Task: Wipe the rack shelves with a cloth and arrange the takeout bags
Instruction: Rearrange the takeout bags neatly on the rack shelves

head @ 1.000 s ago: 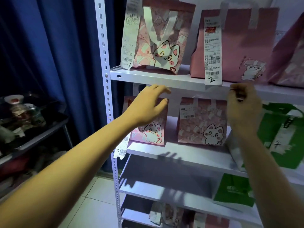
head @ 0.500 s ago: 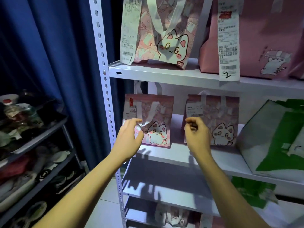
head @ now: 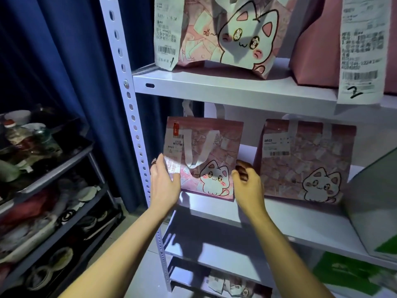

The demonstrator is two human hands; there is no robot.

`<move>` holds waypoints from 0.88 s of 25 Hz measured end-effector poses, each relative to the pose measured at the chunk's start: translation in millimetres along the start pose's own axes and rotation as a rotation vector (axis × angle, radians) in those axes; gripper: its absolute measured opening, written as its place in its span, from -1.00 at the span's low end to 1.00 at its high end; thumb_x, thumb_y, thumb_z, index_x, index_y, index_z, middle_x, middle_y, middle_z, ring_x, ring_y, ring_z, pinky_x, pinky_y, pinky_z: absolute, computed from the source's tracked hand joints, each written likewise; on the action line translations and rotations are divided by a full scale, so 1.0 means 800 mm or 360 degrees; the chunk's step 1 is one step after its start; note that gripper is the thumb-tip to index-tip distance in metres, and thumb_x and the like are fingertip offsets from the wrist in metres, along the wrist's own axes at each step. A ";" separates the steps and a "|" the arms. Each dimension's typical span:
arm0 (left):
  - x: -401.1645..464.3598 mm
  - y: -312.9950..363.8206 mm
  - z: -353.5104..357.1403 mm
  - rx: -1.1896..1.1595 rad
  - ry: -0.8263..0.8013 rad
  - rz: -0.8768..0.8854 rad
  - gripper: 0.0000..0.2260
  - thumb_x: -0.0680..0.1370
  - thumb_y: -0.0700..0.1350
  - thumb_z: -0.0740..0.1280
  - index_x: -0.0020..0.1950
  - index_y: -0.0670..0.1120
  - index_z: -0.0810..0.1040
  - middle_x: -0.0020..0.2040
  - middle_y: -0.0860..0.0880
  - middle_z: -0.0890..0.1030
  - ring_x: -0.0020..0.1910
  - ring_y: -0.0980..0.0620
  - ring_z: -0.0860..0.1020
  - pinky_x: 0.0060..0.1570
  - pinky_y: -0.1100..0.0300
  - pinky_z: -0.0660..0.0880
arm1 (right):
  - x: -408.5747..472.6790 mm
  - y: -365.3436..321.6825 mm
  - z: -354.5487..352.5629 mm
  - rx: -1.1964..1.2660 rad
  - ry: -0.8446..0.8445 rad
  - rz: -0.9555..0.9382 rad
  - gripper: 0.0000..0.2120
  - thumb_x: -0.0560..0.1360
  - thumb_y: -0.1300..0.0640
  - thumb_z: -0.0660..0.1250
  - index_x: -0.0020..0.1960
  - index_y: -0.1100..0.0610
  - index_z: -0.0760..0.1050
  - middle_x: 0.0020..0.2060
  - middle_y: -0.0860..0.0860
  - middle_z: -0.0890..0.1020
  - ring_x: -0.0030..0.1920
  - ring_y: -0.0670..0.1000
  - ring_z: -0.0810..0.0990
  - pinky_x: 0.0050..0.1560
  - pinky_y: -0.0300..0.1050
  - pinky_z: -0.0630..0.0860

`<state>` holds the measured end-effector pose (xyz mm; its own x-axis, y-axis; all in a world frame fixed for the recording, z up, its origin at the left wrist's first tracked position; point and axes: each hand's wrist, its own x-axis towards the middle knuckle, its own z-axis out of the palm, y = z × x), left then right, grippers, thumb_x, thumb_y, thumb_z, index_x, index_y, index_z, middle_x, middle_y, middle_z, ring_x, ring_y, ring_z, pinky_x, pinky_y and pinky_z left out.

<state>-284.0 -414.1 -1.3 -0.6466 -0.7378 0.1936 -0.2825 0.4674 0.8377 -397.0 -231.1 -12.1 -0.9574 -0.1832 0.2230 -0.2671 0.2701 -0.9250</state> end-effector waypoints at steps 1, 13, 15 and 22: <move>0.004 -0.003 0.003 -0.0001 -0.0010 -0.0026 -0.37 0.57 -0.20 0.19 0.61 -0.10 0.05 0.53 -0.20 0.24 0.47 -0.14 0.25 0.42 -0.02 0.23 | 0.002 0.002 0.002 0.0017 -0.0007 -0.0008 -0.85 0.61 0.08 0.30 0.17 0.00 0.56 -0.05 -0.14 0.65 -0.05 -0.19 0.63 -0.28 -0.52 0.44; -0.045 -0.004 -0.017 -0.0105 0.0021 0.0139 -0.67 0.58 -0.19 0.16 0.33 -0.03 0.47 0.13 -0.05 0.54 0.05 0.05 0.45 0.11 0.03 0.45 | -0.039 0.000 -0.029 0.0293 0.0104 -0.0010 -0.86 0.63 0.22 0.27 0.05 0.02 0.57 -0.12 -0.11 0.70 -0.13 -0.13 0.68 -0.23 -0.17 0.64; -0.068 0.000 -0.028 -0.0170 0.0076 0.0125 -0.71 0.60 -0.19 0.18 0.30 -0.07 0.48 0.18 -0.02 0.53 0.05 0.08 0.50 0.07 0.13 0.47 | -0.058 -0.005 -0.041 0.0330 0.0133 -0.0011 -0.86 0.63 0.20 0.29 0.03 -0.01 0.58 -0.14 -0.13 0.71 -0.14 -0.11 0.70 -0.21 -0.11 0.66; -0.149 0.020 -0.056 -0.0407 0.0094 0.0148 -0.91 0.63 -0.13 0.27 -0.02 0.05 0.51 -0.03 0.21 0.59 -0.06 0.39 0.54 -0.26 0.51 0.42 | -0.144 -0.025 -0.104 0.0385 0.0297 0.0053 -0.82 0.64 0.17 0.27 -0.04 -0.08 0.54 -0.21 -0.25 0.70 -0.23 -0.12 0.70 -0.36 -0.20 0.60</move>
<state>-179.6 -341.1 11.8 -0.6171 -0.7280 0.2988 -0.0311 0.4019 0.9152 -290.7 -136.5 6.1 -0.9747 0.0051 0.2236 -0.2233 0.0363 -0.9741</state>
